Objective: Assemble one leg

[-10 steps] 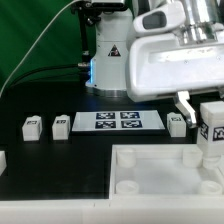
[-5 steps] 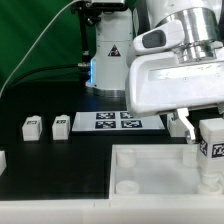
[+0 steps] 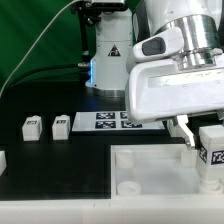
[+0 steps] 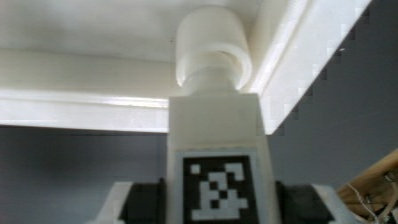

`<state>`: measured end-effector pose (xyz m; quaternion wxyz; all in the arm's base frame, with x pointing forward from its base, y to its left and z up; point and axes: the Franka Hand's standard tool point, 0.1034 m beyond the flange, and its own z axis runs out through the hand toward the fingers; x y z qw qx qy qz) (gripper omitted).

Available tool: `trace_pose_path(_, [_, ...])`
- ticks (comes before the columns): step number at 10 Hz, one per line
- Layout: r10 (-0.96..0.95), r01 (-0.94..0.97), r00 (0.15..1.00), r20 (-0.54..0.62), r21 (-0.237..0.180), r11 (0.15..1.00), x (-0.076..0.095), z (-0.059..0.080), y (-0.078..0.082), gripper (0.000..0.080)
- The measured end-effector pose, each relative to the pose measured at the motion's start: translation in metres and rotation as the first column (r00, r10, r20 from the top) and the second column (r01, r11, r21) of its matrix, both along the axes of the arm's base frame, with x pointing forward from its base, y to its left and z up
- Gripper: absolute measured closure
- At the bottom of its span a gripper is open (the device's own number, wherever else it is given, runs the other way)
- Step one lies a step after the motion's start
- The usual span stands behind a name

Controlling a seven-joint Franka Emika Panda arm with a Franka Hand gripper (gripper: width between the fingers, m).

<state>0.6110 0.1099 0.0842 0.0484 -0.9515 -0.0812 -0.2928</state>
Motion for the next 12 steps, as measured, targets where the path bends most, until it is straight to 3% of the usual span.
trace_pose_path(3, [-0.002,0.002,1.000,0.006,0.002,1.000,-0.004,-0.011,0.001,0.0506])
trace_pose_path(9, [-0.016,0.016,1.000,-0.007,0.007,1.000,-0.002,-0.011,0.003,0.0506])
trace_pose_path(10, [-0.014,0.015,1.000,-0.018,0.007,1.000,-0.003,-0.013,0.003,0.0429])
trace_pose_path(11, [-0.014,0.015,1.000,-0.019,0.006,1.000,-0.003,-0.013,0.003,0.0429])
trace_pose_path(12, [-0.014,0.015,1.000,-0.019,0.006,1.000,-0.003,-0.014,0.003,0.0248])
